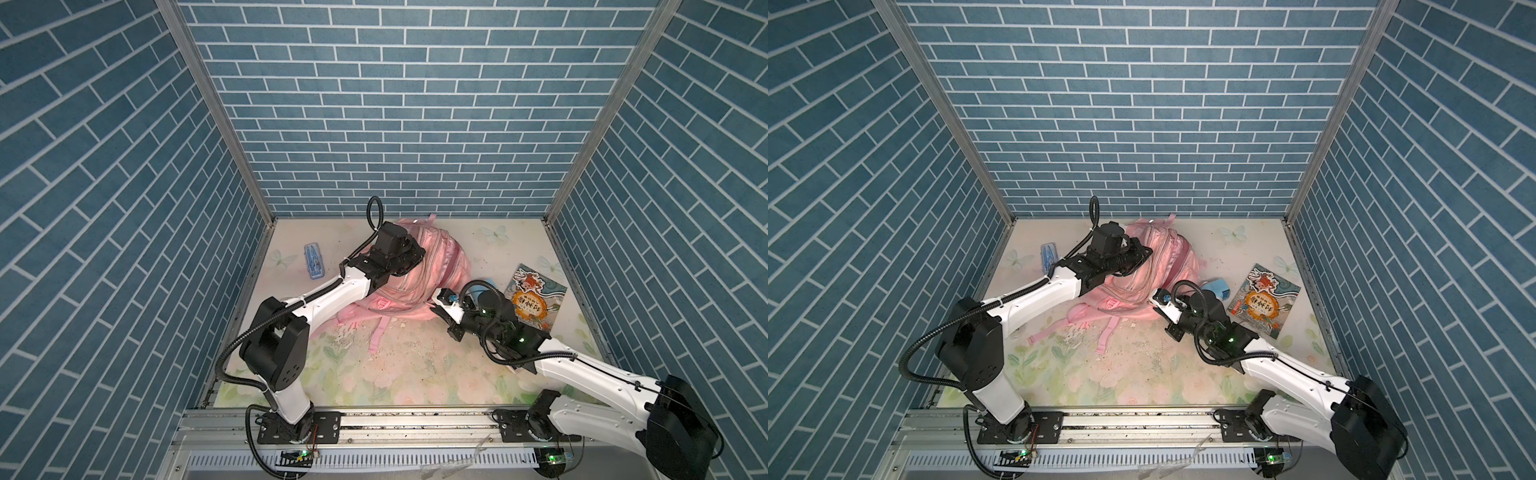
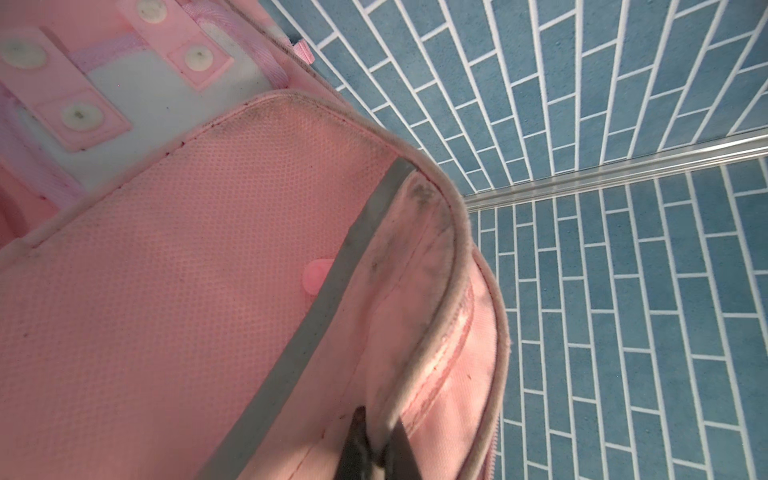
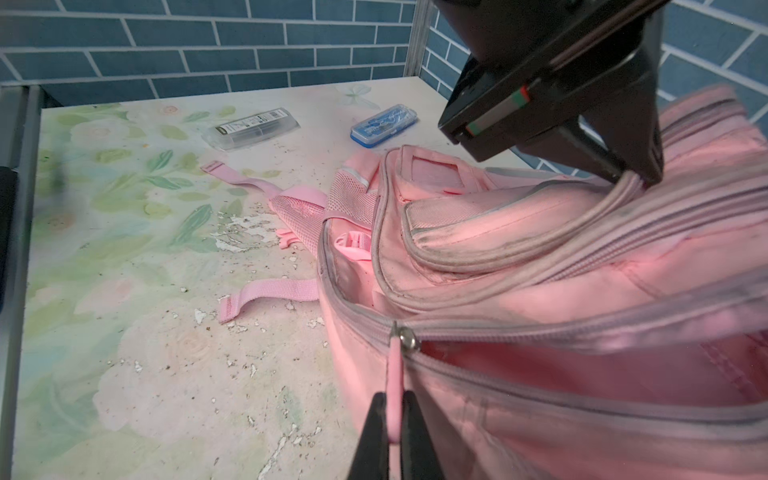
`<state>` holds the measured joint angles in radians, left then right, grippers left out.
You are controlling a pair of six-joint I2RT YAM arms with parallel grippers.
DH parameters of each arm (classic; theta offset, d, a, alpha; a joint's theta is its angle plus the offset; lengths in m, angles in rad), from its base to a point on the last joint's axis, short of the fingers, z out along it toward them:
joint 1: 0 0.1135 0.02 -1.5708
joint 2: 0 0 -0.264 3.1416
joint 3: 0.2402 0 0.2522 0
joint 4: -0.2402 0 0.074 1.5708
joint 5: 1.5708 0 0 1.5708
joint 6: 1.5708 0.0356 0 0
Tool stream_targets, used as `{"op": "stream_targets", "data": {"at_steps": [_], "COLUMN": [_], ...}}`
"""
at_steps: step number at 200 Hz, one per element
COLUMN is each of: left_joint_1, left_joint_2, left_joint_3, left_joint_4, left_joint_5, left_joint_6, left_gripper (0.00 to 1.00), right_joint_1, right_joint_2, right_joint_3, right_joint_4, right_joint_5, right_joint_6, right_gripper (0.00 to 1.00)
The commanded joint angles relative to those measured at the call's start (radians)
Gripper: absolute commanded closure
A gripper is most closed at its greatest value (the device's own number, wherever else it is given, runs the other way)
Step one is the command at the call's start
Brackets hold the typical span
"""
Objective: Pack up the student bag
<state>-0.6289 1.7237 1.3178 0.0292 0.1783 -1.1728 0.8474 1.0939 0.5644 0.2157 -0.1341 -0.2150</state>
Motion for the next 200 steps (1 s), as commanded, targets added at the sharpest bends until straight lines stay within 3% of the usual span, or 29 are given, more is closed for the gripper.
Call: {"op": "stream_targets", "data": {"at_steps": [1, 27, 87, 139, 182, 200], "left_joint_1": [0.007, 0.005, 0.006, 0.046, 0.064, 0.073], "left_joint_2": [-0.004, 0.009, 0.037, 0.072, 0.085, 0.086], "left_joint_3": [0.058, 0.082, 0.184, 0.237, 0.302, 0.305], "left_joint_4": [0.184, 0.212, 0.177, 0.219, 0.189, 0.182], "left_joint_5": [-0.026, -0.035, -0.035, -0.017, -0.029, -0.034], "left_joint_6": [-0.074, -0.103, -0.067, -0.078, -0.055, -0.050], "left_gripper": [1.00, 1.00, 1.00, 1.00, 1.00, 1.00], "right_joint_1": [0.040, 0.071, 0.115, 0.157, 0.170, 0.171], "right_joint_2": [0.026, 0.088, 0.217, 0.232, 0.208, 0.178], "right_joint_3": [-0.010, -0.001, 0.026, -0.030, -0.056, -0.081], "right_joint_4": [0.093, 0.150, 0.241, 0.434, 0.488, 0.506], "right_joint_5": [0.137, 0.240, 0.279, 0.133, 0.276, 0.283], "right_joint_6": [0.022, 0.047, 0.101, 0.050, 0.100, 0.084], "right_gripper": [1.00, 1.00, 1.00, 1.00, 1.00, 1.00]}}
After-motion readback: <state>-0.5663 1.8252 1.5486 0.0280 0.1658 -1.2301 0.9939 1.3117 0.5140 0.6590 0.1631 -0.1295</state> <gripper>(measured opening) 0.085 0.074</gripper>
